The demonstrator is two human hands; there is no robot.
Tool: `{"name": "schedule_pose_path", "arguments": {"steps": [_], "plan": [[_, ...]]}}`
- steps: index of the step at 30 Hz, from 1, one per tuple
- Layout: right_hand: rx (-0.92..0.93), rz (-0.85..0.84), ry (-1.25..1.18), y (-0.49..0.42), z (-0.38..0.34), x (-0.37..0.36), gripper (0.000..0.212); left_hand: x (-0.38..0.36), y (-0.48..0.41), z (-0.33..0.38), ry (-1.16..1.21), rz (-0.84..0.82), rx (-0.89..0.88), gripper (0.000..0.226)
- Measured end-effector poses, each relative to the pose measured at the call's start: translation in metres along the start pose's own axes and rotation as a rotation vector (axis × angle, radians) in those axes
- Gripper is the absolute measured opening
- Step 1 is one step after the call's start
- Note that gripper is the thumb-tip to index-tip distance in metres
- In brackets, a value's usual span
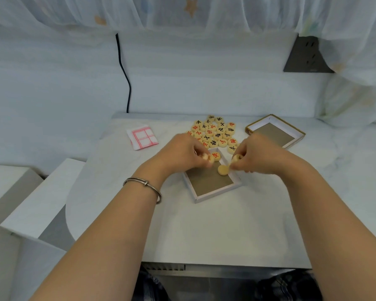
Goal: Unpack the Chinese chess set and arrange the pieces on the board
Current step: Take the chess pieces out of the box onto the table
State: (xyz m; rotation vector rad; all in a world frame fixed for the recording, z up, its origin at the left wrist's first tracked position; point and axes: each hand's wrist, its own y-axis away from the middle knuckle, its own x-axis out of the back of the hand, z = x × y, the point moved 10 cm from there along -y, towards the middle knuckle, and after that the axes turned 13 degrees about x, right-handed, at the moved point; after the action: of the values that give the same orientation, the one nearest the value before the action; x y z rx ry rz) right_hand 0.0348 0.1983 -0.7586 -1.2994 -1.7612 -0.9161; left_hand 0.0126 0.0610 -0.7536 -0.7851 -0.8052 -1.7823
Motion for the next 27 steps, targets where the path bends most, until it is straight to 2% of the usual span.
{"name": "schedule_pose_path", "arguments": {"steps": [3, 5, 7, 9, 13, 18, 23, 27], "plan": [[-0.088, 0.164, -0.056, -0.001, 0.027, 0.018, 0.022, 0.032, -0.009, -0.023, 0.099, 0.273, 0.155, 0.034], [-0.156, 0.174, 0.011, -0.004, 0.043, 0.015, 0.026, 0.034, -0.015, -0.046, 0.060, 0.334, 0.278, 0.030], [-0.182, 0.153, 0.067, -0.007, 0.044, 0.008, 0.027, 0.025, -0.020, -0.061, -0.040, 0.287, 0.345, 0.013], [-0.160, 0.148, 0.075, -0.014, 0.038, 0.001, 0.033, 0.016, -0.024, -0.067, -0.056, 0.240, 0.367, 0.006], [-0.056, 0.245, -0.006, -0.027, 0.020, -0.006, 0.014, 0.012, -0.031, -0.064, 0.062, 0.209, 0.316, 0.033], [-0.028, 0.320, -0.146, -0.027, 0.021, 0.000, 0.032, 0.010, -0.031, -0.068, 0.286, 0.188, 0.312, 0.038], [-0.152, 0.191, 0.098, -0.021, 0.044, 0.004, 0.027, 0.021, -0.032, -0.082, 0.037, 0.268, 0.393, 0.041], [-0.078, 0.166, 0.162, -0.025, 0.027, -0.005, 0.033, 0.018, -0.032, -0.077, -0.011, 0.258, 0.381, 0.044]]}}
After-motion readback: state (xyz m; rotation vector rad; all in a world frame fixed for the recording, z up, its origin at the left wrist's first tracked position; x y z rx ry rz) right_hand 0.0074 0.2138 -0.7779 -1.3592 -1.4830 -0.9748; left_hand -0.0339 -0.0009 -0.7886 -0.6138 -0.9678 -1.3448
